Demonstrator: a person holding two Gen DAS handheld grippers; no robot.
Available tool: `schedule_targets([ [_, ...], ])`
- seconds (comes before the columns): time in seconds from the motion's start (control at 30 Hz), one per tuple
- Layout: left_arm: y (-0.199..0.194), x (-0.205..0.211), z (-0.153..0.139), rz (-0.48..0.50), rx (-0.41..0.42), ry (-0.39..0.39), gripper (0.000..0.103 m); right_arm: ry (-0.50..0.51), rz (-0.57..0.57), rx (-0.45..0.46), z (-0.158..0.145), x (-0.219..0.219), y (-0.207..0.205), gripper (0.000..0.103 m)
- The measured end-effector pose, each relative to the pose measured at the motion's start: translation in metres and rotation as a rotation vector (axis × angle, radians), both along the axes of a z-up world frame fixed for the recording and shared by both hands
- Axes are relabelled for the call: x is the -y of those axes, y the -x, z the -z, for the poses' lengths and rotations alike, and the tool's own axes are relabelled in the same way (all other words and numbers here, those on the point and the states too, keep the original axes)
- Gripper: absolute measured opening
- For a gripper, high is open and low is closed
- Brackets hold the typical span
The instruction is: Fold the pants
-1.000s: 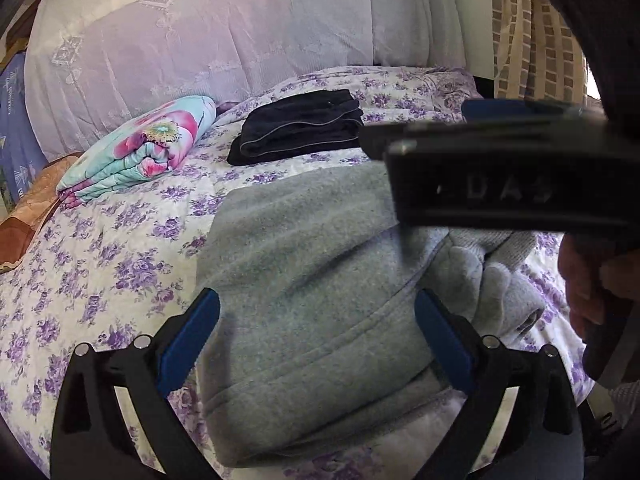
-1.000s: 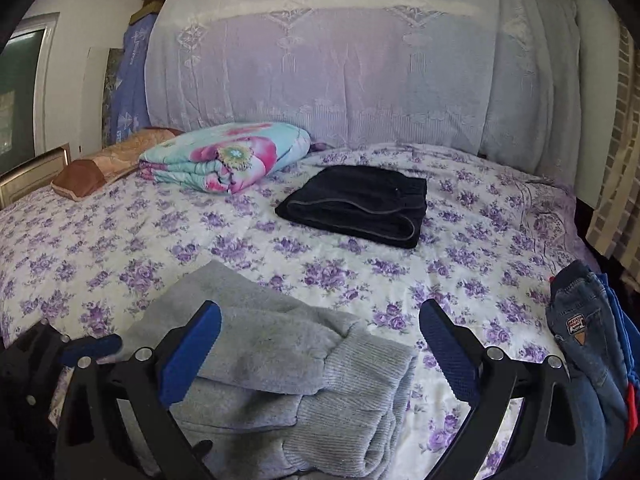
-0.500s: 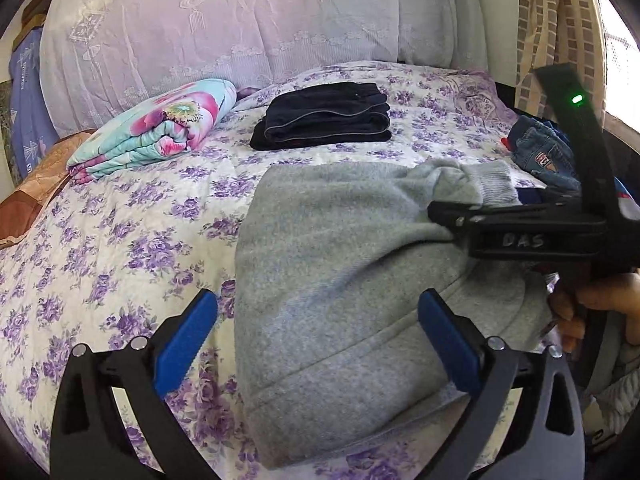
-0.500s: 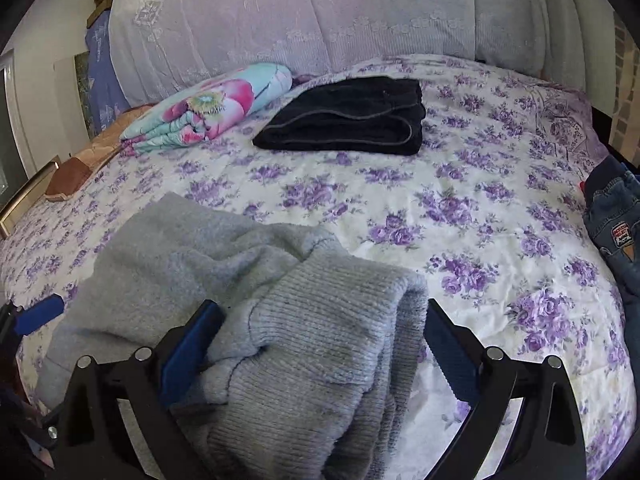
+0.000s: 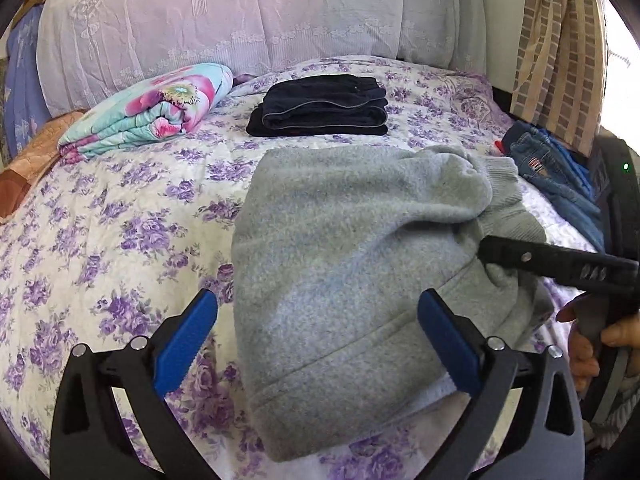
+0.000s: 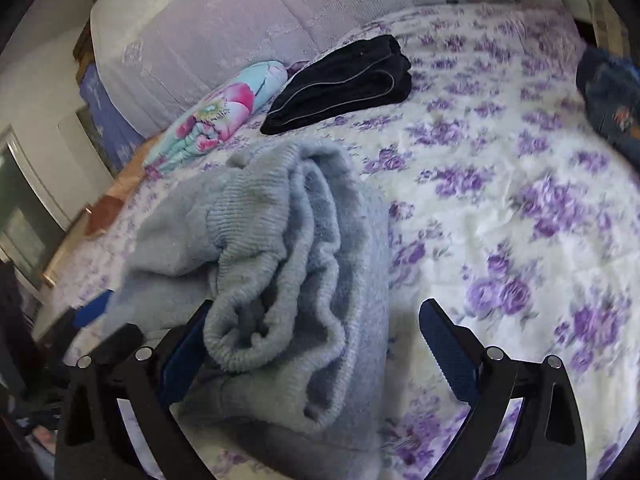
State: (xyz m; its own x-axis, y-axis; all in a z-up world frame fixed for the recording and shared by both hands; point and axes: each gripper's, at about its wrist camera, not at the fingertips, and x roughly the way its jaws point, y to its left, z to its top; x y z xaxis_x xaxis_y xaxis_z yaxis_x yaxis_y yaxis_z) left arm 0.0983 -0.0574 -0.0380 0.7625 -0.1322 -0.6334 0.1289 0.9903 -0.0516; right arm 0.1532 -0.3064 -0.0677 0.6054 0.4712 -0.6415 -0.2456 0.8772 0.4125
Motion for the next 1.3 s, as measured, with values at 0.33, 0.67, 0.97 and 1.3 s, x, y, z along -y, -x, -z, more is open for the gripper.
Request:
schedule_targets([
  [0.33, -0.05, -0.05, 0.035, 0.131, -0.253, 0.394, 0.099, -0.364, -0.086, -0.207, 0.027, 0.028, -0.015, 0.1],
  [0.67, -0.07, -0.038, 0.024, 0.257, -0.263, 0.503, 0.052, -0.293, -0.156, -0.118, 0.009, -0.002, -0.029, 0.062],
  [0.97, -0.166, -0.035, -0.078, 0.307, -0.113, 0.411, 0.049, -0.295, -0.15, 0.071, -0.08, 0.005, -0.119, 0.061],
  [1.3, -0.401, -0.027, -0.149, 0.247, -0.021, 0.339, 0.057, -0.308, -0.067, 0.156, -0.141, 0.008, -0.35, 0.061],
])
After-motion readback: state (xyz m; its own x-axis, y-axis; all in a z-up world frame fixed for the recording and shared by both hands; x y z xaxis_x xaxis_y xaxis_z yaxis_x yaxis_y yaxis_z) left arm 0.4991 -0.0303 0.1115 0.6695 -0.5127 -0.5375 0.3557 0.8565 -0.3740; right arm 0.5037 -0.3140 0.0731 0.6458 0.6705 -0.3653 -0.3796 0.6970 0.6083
